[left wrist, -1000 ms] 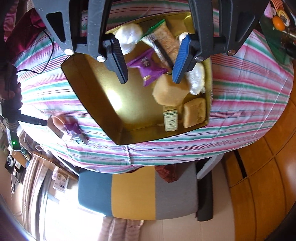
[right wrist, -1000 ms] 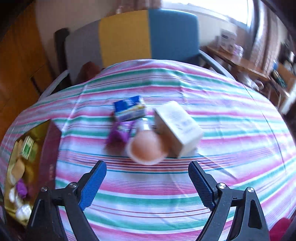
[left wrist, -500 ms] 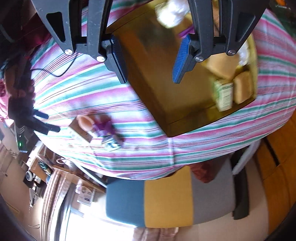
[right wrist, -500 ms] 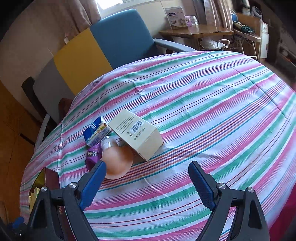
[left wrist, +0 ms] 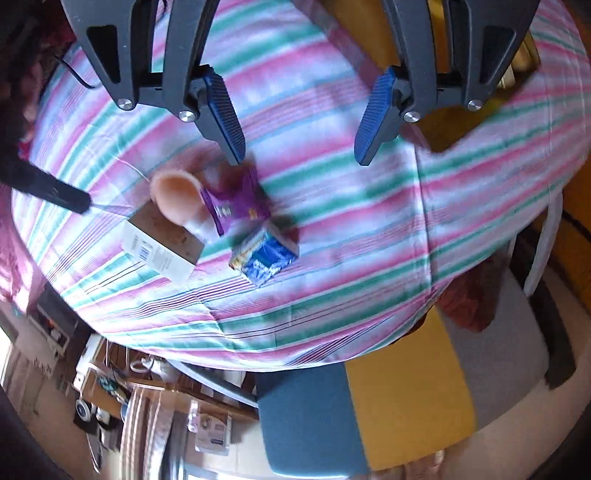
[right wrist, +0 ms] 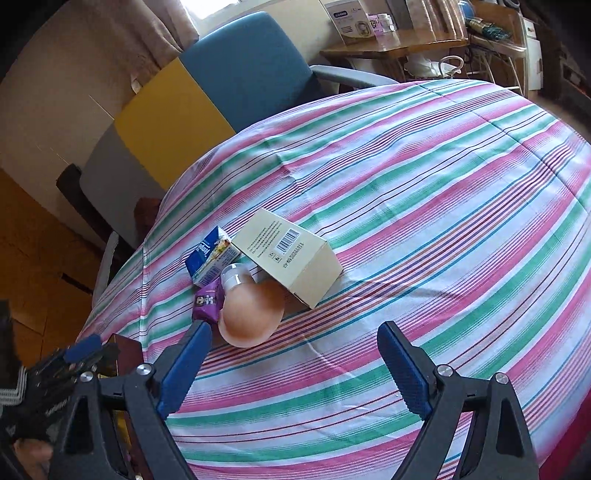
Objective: Organize objects
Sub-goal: 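Move the left gripper to the blue Tempo tissue pack on the cloth, then close the left gripper on the blue Tempo tissue pack and lift it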
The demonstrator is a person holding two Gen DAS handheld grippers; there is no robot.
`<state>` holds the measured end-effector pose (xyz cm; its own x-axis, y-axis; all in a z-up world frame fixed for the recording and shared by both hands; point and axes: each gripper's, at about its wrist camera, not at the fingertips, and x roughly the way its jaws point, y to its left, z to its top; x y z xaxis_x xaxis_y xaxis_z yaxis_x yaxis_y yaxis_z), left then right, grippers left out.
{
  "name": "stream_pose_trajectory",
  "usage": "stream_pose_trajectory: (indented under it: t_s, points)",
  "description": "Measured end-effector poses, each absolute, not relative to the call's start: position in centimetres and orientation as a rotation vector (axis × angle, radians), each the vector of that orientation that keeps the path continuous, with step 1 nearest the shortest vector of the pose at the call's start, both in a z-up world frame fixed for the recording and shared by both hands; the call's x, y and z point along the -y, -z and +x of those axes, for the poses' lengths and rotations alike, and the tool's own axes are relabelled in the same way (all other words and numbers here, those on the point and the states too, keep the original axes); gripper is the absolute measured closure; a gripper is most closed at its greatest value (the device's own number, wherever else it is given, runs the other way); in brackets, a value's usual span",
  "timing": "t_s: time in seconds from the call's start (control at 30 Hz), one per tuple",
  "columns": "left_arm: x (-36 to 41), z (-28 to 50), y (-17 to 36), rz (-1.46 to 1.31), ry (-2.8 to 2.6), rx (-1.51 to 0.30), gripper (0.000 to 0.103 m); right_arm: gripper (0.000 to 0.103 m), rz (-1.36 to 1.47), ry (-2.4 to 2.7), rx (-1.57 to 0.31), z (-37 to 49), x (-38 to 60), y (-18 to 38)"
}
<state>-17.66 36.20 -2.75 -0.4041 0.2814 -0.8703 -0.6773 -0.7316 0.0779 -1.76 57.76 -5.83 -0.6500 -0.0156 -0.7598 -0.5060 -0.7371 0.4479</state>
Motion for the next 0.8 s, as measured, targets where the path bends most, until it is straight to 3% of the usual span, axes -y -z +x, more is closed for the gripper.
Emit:
stream_pose_trajectory:
  t_s: [0.1,0.2,0.8]
  points:
    - [-39.5,-19.5,4.1,-1.18,-2.115,-0.702,0.035,0.011,-1.148,-2.449,-0.984,-1.9,-57.7,6.0]
    - [-42.2,-21.2,5.5,-1.188,-2.047,-0.76,0.025,0.011,-1.16,-2.459,-1.01,-1.9,-57.7,6.1]
    - [-49.9,-25.0,11.3,-1.149,-1.861,-1.0,0.021,0.01,-1.218,-2.478,-1.099,-2.1,-57.6,6.5]
